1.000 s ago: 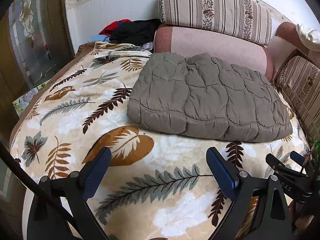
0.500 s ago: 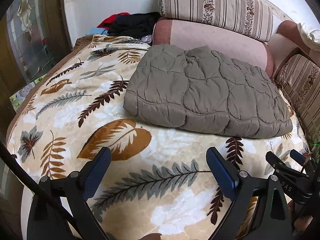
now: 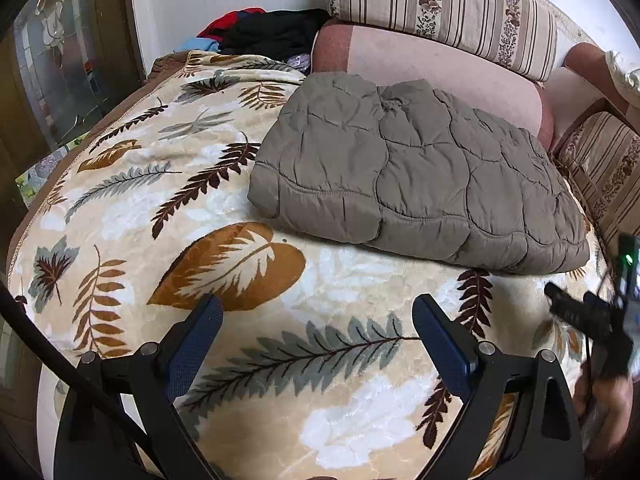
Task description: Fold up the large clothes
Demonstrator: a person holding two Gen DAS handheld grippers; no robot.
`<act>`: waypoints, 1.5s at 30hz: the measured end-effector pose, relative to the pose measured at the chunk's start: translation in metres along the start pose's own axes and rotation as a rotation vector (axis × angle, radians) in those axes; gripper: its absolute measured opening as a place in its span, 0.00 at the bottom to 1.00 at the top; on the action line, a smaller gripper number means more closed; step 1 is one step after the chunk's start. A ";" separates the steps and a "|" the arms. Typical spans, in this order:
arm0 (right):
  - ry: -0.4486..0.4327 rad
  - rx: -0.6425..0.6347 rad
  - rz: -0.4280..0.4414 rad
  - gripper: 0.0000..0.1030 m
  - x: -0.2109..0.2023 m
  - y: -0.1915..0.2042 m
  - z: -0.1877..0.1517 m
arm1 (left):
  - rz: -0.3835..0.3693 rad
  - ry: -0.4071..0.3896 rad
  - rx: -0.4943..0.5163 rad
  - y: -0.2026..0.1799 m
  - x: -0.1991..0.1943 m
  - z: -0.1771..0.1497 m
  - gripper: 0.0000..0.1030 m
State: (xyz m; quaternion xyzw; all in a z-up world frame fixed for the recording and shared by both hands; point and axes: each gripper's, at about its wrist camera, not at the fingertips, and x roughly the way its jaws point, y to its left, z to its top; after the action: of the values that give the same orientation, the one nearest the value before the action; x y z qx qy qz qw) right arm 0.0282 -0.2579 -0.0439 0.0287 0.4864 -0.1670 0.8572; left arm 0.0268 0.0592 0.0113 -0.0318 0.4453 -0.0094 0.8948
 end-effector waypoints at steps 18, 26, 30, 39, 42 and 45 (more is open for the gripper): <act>-0.060 0.100 0.142 0.89 -0.042 -0.014 -0.002 | -0.091 -0.014 0.008 -0.014 0.000 0.000 0.92; -0.125 -0.016 0.163 0.89 -0.066 0.030 -0.013 | -0.068 -0.021 0.000 -0.013 -0.003 0.002 0.92; -0.139 -0.035 0.163 0.89 -0.071 0.035 -0.017 | -0.057 -0.010 -0.002 -0.012 0.000 0.001 0.92; -0.155 -0.053 0.188 0.89 -0.079 0.040 -0.022 | -0.039 -0.016 0.008 -0.014 -0.002 -0.001 0.92; -0.157 -0.065 0.192 0.89 -0.080 0.044 -0.023 | -0.037 -0.018 0.013 -0.015 -0.003 0.000 0.92; -0.152 -0.069 0.196 0.89 -0.080 0.046 -0.025 | -0.034 -0.019 0.016 -0.016 -0.004 -0.001 0.92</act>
State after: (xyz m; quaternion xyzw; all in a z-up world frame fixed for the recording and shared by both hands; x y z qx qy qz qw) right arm -0.0154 -0.1888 0.0050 0.0340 0.4203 -0.0674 0.9042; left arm 0.0241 0.0437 0.0151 -0.0326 0.4359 -0.0279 0.8990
